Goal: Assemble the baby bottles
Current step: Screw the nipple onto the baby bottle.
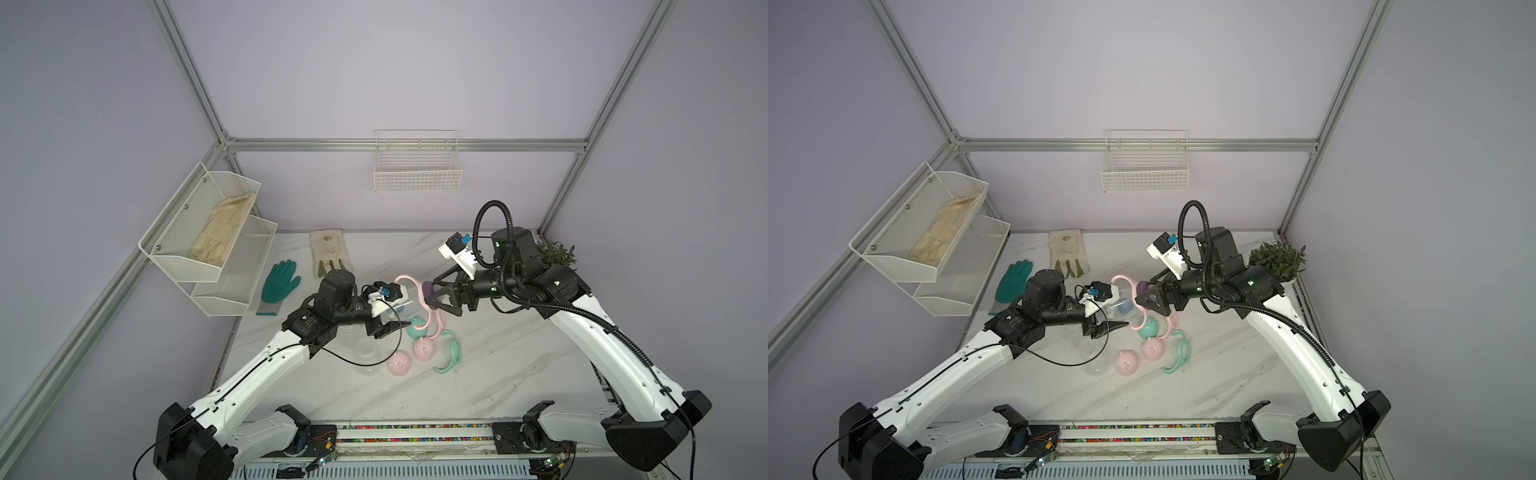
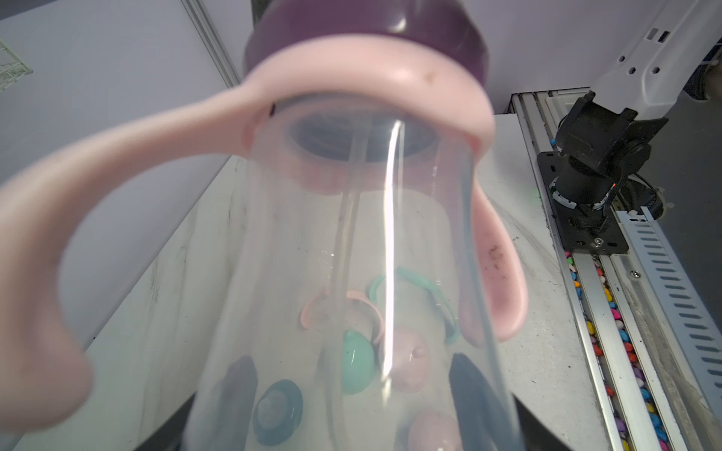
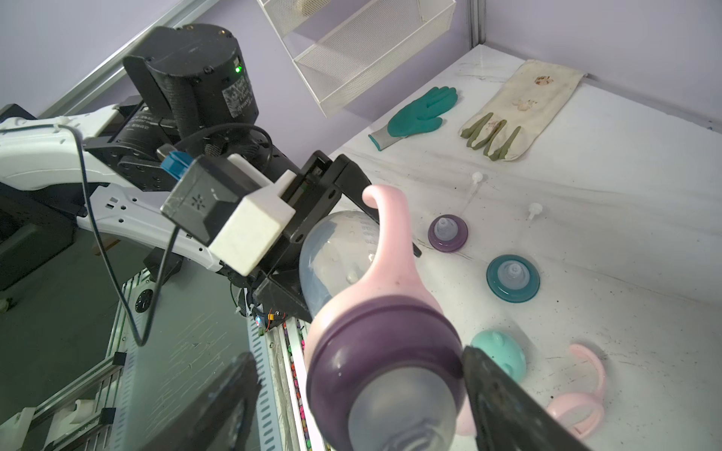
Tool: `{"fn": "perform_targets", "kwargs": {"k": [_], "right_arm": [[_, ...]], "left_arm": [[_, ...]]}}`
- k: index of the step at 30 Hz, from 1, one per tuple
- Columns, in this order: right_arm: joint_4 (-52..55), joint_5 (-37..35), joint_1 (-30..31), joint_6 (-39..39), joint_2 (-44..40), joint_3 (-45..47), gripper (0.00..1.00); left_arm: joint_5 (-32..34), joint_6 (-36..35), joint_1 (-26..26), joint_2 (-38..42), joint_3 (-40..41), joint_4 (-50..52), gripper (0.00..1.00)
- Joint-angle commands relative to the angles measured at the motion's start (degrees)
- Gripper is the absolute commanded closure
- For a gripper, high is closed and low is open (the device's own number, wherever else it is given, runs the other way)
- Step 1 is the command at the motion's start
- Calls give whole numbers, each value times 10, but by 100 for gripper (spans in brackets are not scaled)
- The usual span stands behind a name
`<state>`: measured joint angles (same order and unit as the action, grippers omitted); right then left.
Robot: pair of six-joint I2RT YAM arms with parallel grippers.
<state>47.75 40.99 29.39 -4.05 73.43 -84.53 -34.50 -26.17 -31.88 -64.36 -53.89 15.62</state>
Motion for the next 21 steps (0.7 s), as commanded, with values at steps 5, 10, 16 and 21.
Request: {"fn": "perform_targets", "kwargs": {"k": [5, 10, 16, 21], "right_arm": [[37, -4, 8, -21, 18, -7, 18], [34, -4, 8, -9, 27, -15, 22], [23, 29, 8, -4, 22, -17, 37], [2, 44, 8, 14, 20, -13, 52]], "left_arm": [[-11, -5, 4, 26, -39, -35, 100], [-14, -7, 5, 26, -39, -34, 100], [-11, -9, 7, 25, -34, -37, 100], [3, -11, 9, 24, -26, -53, 100]]}}
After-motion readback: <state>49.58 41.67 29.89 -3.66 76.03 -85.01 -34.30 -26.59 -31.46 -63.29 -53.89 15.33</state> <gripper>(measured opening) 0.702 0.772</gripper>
